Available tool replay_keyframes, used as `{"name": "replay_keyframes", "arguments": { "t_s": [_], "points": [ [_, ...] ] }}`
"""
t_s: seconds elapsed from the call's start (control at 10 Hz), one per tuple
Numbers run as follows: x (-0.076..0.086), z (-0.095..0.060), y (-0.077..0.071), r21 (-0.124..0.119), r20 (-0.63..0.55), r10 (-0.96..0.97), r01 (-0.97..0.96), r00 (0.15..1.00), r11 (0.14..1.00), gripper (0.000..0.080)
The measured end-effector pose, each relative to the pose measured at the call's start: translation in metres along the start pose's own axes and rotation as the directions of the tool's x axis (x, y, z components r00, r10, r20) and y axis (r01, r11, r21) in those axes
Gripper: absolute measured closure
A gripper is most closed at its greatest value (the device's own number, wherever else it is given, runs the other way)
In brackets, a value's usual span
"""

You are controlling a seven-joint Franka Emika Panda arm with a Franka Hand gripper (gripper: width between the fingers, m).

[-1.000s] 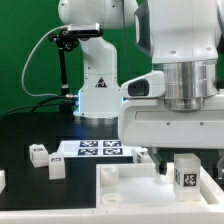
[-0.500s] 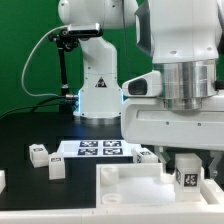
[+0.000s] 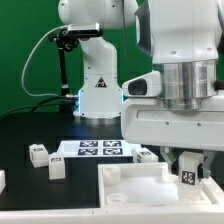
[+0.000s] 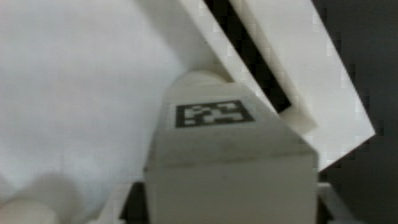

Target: Assemble one leg

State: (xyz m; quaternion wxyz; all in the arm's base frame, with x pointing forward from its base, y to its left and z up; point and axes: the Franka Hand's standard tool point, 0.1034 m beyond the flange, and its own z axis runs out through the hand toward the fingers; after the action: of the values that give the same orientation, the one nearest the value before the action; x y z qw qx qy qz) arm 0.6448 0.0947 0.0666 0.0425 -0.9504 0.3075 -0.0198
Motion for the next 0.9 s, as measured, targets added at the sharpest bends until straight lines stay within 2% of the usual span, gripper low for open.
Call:
{"name": "replay_keyframes", "arguments": {
  "t_s": [0.2, 0.3, 0.4, 0.5, 0.9],
  "points": [
    [-0.0004, -0.0002, -0.0012, -0.002, 0.011, 0.27, -0.27, 0.963, 0.963, 0.0514],
    [0.0003, 0.0013, -0.0028, 0.019, 0.029, 0.466, -0.466, 0.884, 0.884, 0.0514],
    [-0.0014, 0.0023, -0.002, 0.024, 0.066, 0.618, -0.621, 0.783, 0.784, 0.0512],
    [-0.0019, 0.002, -0.0014, 0.009, 0.086, 0.72, -0.723, 0.689, 0.691, 0.0512],
    [-0.0043, 0.0016, -0.0013, -0.019, 0.095, 0.867, -0.87, 0.489, 0.493, 0.0512]
  ]
}}
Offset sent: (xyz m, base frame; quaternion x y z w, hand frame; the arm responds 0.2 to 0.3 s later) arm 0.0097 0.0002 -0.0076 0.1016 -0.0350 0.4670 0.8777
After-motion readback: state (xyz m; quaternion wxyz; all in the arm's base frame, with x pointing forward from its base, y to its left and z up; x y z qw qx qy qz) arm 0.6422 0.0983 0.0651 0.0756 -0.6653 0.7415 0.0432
